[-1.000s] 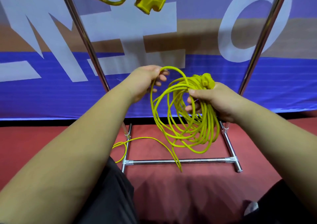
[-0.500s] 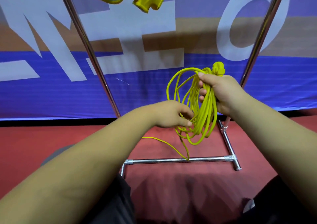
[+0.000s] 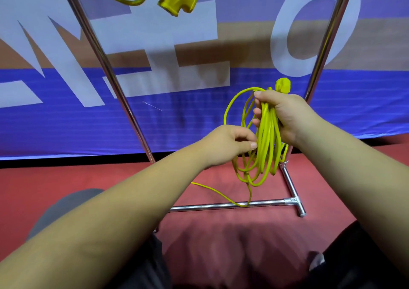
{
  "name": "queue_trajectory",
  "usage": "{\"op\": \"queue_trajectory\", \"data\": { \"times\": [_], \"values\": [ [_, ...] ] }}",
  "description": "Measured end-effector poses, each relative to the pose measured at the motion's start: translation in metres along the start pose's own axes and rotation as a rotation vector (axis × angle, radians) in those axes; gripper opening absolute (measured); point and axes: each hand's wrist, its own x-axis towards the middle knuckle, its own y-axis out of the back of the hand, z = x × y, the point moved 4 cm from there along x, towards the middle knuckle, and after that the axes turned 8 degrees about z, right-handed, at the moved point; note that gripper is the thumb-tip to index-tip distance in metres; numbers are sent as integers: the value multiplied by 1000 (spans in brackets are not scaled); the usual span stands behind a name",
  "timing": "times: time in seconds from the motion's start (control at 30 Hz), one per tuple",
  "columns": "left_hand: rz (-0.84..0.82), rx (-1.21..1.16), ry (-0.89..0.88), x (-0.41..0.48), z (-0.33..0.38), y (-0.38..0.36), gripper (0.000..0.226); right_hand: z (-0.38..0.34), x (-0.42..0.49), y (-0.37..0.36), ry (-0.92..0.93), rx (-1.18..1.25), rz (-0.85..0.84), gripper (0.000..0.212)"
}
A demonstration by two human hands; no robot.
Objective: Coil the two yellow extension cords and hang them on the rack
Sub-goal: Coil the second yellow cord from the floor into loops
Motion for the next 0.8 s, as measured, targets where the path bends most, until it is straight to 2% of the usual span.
{"op": "queue_trajectory", "data": {
  "times": [0.07, 0.13, 0.2, 0.27, 0.33, 0.4, 0.47, 0.53, 0.6, 0.7, 0.8],
  "values": [
    [-35, -42, 88, 1, -2, -3, 17, 1, 1, 0, -9, 20, 25, 17],
    [-159, -148, 175, -2, -3, -9, 42, 0, 2, 0, -12, 60, 47, 17],
    [-295, -50, 115, -9, -2, -17, 62, -3, 4, 0, -16, 105, 51, 16],
    [-312, 84, 34, -14, -2, -26, 71, -5, 6, 0, -21, 148, 44, 15],
    [-185, 104, -30, -14, -3, -32, 67, -6, 8, 0, -30, 183, 32, 16],
    [-68, 96, -101, -10, -5, -35, 52, -5, 10, 1, -42, 223, 29, 15],
    [-66, 11, -62, -8, -6, -33, 43, -4, 12, 3, -65, 284, 29, 11],
    [-92, -76, -3, -8, -8, -31, 44, -3, 14, 4, -99, 351, 23, 11],
    [-72, -61, -11, -8, -8, -30, 38, -2, 12, 3, -118, 376, 19, 13],
    [-70, -65, 5, -7, -7, -33, 26, 0, 7, 1, -116, 321, 11, 13],
    [-64, -91, 21, -5, -3, -35, 23, 5, 2, -4, -133, 242, -36, 13]
  ]
}}
